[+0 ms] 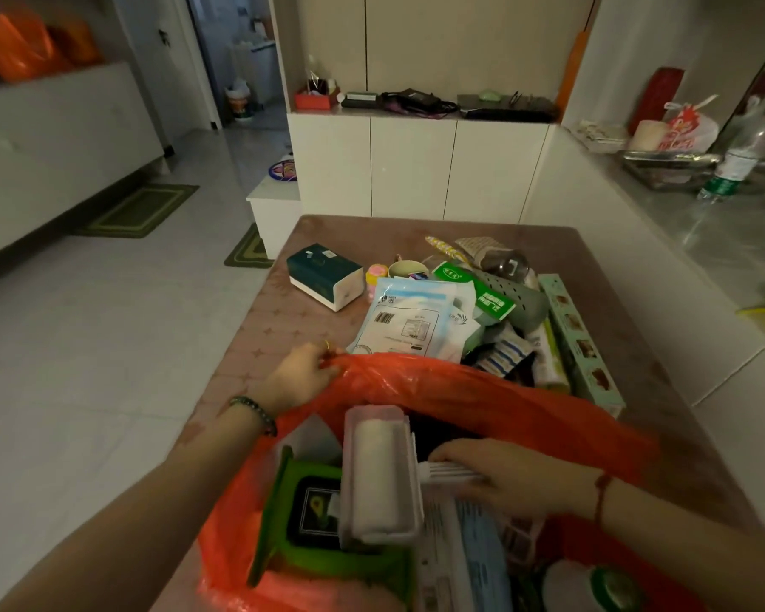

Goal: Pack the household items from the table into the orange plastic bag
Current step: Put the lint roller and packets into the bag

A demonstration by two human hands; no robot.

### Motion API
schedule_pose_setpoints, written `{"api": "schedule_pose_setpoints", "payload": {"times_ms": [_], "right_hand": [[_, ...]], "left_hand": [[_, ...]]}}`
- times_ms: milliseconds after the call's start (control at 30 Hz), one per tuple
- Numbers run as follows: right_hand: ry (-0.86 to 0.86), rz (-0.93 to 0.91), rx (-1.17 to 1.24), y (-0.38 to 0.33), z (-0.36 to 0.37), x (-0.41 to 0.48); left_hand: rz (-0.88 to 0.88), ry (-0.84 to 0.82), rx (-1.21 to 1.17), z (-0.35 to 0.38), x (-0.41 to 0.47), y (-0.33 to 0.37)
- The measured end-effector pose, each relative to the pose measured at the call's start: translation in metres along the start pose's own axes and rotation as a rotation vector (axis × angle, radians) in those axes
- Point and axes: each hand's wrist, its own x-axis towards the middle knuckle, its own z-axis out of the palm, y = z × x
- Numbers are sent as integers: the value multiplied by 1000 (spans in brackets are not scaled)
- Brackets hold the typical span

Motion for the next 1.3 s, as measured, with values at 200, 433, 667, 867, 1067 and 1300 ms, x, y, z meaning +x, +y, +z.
{"api": "schedule_pose_setpoints", "payload": {"times_ms": [200, 433, 667, 867, 1067, 1300], "right_hand": [[167, 40, -86, -1, 9, 49], [300, 170, -233, 6, 21, 81], [35, 154, -592, -17, 19, 77], [635, 78, 204, -3, -83, 91], [821, 682, 581, 59, -112, 151], [946, 822, 350, 86, -83, 174]], "left_hand": [[15, 72, -94, 1, -7, 4], [98, 75, -150, -14, -11, 2], [192, -313, -112, -17, -9, 4], [116, -360, -203, -34, 3, 3], [-108, -87, -213, -15, 61, -7], [-278, -238, -133, 28, 131, -33]]}}
